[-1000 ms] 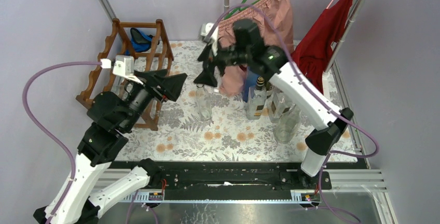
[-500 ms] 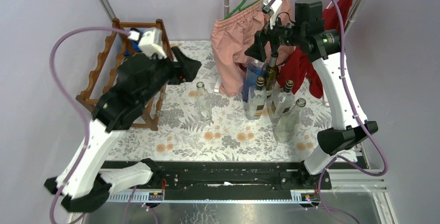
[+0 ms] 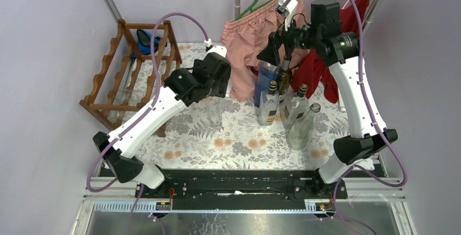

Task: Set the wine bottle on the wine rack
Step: Place the wine bottle at the center of the board, then pick up the wine bottle from the center of the board.

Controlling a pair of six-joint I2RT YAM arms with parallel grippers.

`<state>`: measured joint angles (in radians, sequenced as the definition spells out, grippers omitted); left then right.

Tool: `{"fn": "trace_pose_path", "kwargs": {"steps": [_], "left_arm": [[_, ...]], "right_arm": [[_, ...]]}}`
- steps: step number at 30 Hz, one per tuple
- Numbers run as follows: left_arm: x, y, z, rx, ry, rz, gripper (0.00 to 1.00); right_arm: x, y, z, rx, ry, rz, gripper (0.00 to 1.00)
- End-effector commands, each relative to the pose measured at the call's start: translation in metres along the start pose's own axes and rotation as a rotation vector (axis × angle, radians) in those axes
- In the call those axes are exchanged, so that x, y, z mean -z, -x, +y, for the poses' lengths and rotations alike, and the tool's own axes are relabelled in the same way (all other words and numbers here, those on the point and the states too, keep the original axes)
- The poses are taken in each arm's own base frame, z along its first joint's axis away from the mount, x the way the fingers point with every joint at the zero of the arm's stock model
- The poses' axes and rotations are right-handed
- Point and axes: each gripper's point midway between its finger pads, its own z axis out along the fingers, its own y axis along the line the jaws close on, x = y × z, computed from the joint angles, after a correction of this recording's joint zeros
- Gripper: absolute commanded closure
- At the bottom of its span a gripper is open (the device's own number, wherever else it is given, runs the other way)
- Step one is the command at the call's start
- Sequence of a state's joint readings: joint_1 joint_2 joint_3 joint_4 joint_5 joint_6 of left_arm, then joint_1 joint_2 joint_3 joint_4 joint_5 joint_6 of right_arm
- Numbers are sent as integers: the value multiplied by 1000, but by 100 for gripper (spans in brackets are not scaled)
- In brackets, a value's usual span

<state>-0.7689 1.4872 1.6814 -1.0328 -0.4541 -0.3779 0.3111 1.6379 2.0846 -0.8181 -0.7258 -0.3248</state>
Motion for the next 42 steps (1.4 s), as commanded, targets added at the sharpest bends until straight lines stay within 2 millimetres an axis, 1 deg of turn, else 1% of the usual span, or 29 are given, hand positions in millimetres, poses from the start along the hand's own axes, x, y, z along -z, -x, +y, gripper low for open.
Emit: {"fn": "trace_pose_path", "kwargs": {"steps": [1, 4, 10, 13, 19, 24, 25, 28, 29, 32, 34, 39, 40, 42], "left_arm": [[-11, 2, 17, -153, 100, -4, 26], [-21, -4, 14, -193, 110, 34, 28], [-32, -20, 14, -223, 125, 106, 28], [-36, -26, 13, -225, 125, 125, 29], [-40, -33, 13, -231, 140, 164, 35], [-40, -40, 13, -226, 141, 193, 37], [-40, -41, 13, -223, 140, 196, 38], [-40, -42, 10, -215, 127, 201, 48], [-40, -42, 10, -213, 124, 202, 53], [-41, -41, 8, -212, 116, 205, 71], [-40, -41, 7, -213, 110, 208, 81], [-33, -33, 7, -218, 90, 186, 98], [-32, -31, 7, -230, 86, 180, 100], [-30, -27, 9, -267, 86, 162, 100]], "right_arm": [[7, 15, 3, 14, 5, -52, 0], [7, 15, 2, 11, 3, -53, 0], [7, 12, -1, 3, -3, -49, 0], [6, 11, -2, -5, 2, -50, 0], [5, 11, -2, -10, 5, -49, 0], [5, 9, -2, -13, 4, -45, 0], [4, 8, -2, -14, 4, -44, 0], [5, 8, -2, -13, 3, -44, 0], [5, 8, -2, -14, 5, -44, 0], [6, 8, -1, -15, 8, -46, 0], [6, 8, 0, -16, 8, -45, 0], [7, 6, 0, -19, 7, -43, 0], [7, 6, 0, -19, 9, -43, 0], [7, 5, 1, -23, 15, -41, 0]]}}
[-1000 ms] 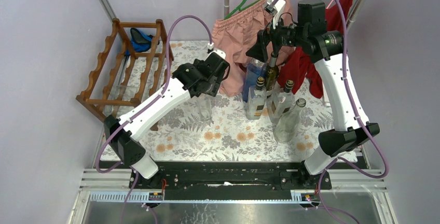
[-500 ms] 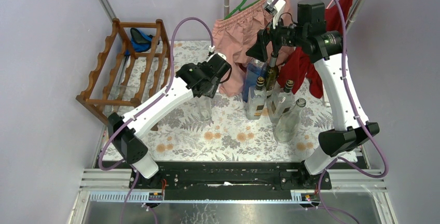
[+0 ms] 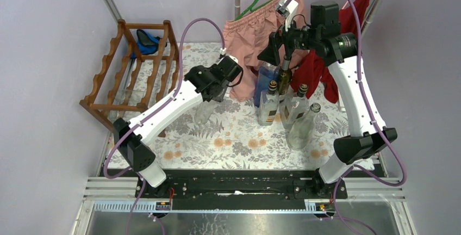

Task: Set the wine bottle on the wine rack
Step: Pick up the wine bottle from the center of the board.

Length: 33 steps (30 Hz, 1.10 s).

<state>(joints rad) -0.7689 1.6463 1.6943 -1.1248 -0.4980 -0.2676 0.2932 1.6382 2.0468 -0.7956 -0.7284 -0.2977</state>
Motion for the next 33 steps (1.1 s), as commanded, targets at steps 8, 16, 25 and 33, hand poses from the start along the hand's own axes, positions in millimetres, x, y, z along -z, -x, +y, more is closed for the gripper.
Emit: {"fn": "trace_pose_path", "kwargs": {"steps": [8, 16, 25, 33], "left_arm": [[8, 27, 24, -295, 94, -187, 100], [6, 52, 32, -434, 166, -338, 100], [-32, 66, 38, -518, 310, -269, 100], [-48, 68, 62, -553, 396, -242, 100]], "right_arm": [[13, 30, 16, 64, 64, -85, 0], [16, 34, 20, 81, 80, -92, 0], [17, 33, 23, 83, 90, -87, 0], [13, 29, 20, 75, 93, -75, 0]]}}
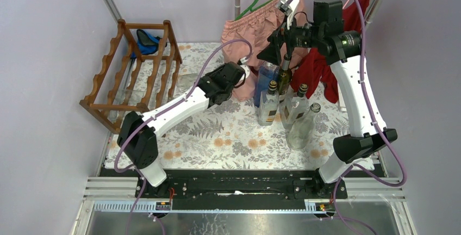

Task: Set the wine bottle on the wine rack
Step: Pick up the wine bottle from the center of the board.

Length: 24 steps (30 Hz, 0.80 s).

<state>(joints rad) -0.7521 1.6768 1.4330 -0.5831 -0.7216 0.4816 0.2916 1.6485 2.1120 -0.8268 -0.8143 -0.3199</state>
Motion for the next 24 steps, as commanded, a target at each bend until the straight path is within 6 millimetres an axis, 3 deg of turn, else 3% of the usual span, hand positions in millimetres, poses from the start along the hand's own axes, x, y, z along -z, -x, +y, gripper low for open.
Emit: {"fn": "trace_pose_path", "kwargs": {"steps": [1, 10, 15, 24], "left_arm": [[-3, 4, 47, 26, 159, -21, 100], [-26, -10, 44, 2, 147, 23, 100], [-29, -14, 48, 2, 156, 37, 100], [-41, -43, 45, -9, 185, 115, 100]], "right_arm": [[5, 14, 4, 37, 18, -37, 0], [4, 14, 3, 28, 20, -38, 0], [3, 12, 3, 24, 22, -35, 0], [3, 10, 3, 22, 24, -32, 0]]}}
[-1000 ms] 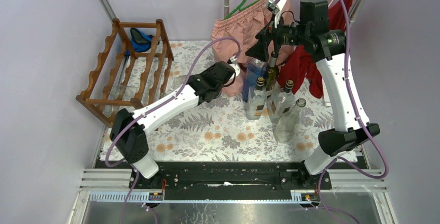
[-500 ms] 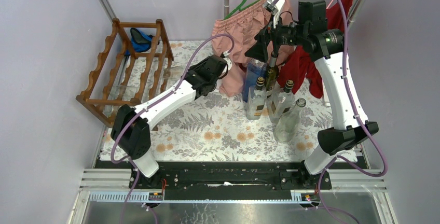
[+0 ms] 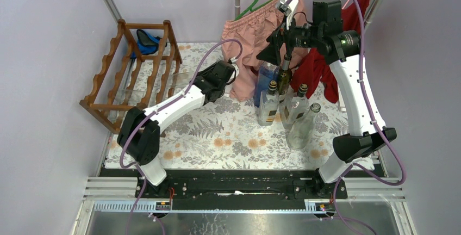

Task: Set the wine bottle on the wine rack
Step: Pick up the wine bottle from the center of the board.

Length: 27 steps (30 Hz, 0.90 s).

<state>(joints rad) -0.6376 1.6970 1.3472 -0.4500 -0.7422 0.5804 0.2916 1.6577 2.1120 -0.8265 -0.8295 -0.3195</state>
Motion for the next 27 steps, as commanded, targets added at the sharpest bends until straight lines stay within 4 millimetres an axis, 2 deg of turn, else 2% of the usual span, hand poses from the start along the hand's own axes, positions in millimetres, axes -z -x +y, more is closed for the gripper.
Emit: {"fn": "trace_pose_path", "kwargs": {"steps": [1, 8, 11, 15, 20, 27], "left_arm": [[-6, -11, 26, 14, 127, 45, 100], [-6, -15, 32, 25, 155, 46, 100], [-16, -21, 26, 27, 148, 54, 100], [-36, -41, 9, 13, 138, 102, 100], [-49, -55, -8, 35, 135, 138, 88], [-67, -59, -34, 60, 111, 149, 67]], "right_arm": [[6, 12, 3, 28, 7, -33, 0], [6, 9, 5, 25, 7, -29, 0], [7, 11, 5, 27, 9, -33, 0], [8, 12, 7, 30, 9, -36, 0], [10, 9, 9, 30, 7, -32, 0], [9, 11, 9, 24, 13, -37, 0]]}}
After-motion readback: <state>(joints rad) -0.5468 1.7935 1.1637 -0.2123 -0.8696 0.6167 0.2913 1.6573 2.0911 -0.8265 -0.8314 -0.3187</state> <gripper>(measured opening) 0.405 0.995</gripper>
